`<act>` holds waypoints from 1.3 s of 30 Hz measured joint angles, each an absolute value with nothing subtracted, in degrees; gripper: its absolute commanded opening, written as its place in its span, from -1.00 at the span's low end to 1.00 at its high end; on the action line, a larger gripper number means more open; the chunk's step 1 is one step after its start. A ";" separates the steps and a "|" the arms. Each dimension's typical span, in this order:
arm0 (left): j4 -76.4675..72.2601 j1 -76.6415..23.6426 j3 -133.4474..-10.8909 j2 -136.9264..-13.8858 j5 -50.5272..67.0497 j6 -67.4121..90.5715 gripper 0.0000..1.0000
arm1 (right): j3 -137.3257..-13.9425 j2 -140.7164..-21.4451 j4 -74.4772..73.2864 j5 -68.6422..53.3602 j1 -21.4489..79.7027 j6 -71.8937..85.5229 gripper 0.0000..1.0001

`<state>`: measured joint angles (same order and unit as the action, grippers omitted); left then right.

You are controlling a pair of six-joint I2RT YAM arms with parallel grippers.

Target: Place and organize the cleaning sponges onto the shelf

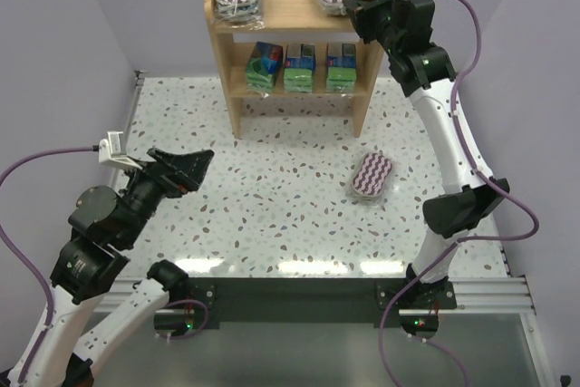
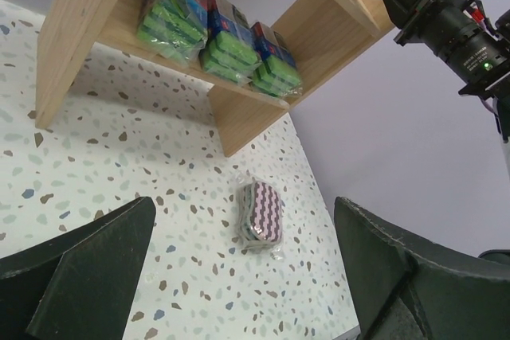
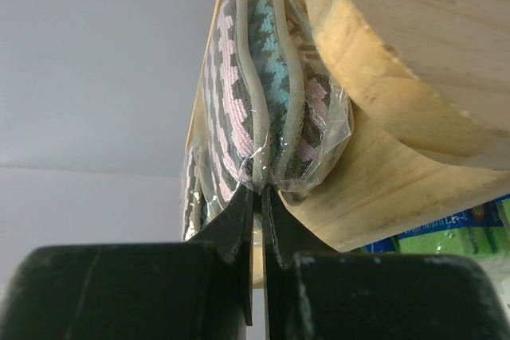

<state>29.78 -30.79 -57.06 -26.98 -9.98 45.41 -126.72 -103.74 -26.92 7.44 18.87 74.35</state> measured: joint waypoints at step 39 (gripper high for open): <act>33.98 -30.79 -56.36 -25.58 -11.31 47.48 1.00 | -117.45 -98.87 -15.84 18.39 20.60 74.56 0.37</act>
